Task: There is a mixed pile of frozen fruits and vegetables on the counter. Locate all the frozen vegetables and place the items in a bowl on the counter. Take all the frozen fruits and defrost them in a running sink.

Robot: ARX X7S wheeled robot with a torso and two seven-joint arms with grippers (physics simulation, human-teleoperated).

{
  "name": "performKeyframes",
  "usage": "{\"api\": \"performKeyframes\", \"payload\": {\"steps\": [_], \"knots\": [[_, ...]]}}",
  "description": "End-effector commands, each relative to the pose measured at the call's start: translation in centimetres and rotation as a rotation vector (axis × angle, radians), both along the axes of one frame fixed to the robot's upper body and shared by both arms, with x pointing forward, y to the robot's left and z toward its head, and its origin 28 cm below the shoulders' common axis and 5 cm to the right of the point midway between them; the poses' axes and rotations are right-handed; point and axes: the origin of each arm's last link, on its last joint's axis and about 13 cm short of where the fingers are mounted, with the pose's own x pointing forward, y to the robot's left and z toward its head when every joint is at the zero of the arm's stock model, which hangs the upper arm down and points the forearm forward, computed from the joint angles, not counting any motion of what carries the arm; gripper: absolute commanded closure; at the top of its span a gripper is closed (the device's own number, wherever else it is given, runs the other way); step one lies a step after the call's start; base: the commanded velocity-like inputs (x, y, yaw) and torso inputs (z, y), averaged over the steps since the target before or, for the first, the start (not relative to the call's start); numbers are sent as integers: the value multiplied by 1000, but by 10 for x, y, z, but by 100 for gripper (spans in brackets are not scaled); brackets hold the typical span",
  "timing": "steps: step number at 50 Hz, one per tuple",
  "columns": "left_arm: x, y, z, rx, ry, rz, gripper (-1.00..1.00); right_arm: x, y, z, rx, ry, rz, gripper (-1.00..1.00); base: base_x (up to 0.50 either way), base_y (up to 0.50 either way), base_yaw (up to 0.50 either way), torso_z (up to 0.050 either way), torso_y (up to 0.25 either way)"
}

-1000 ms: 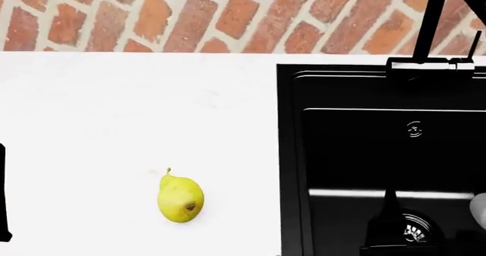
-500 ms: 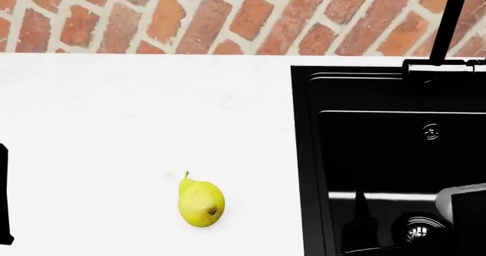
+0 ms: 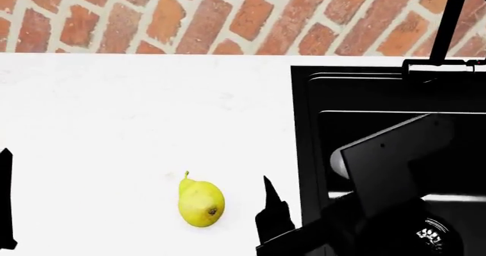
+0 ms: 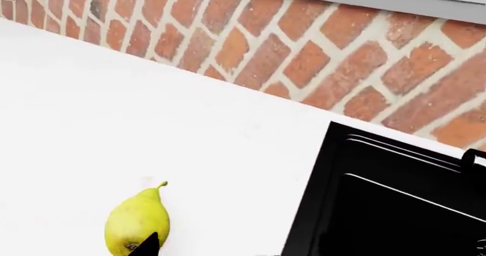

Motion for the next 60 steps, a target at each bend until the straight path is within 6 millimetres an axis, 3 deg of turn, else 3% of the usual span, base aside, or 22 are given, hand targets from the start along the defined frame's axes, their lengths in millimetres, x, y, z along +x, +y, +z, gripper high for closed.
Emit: {"api": "performKeyframes", "payload": {"steps": [1,18,26,36,60], "knots": [[1,0,-2,-3,5,-4,-100,19,30,6,-18,62,142,-100,0,0,0,0,0],[1,0,-9,-11,22,-13,-100,60,72,-1,-57,149,244,-100,0,0,0,0,0],[-1,4,-10,-9,25,-8,-100,63,81,-16,-60,202,282,-100,0,0,0,0,0],[-2,5,-12,-15,22,1,-100,62,82,-37,-55,251,277,-100,0,0,0,0,0],[-2,4,-13,-2,24,-7,-100,75,79,-61,-43,300,233,-100,0,0,0,0,0]]}}
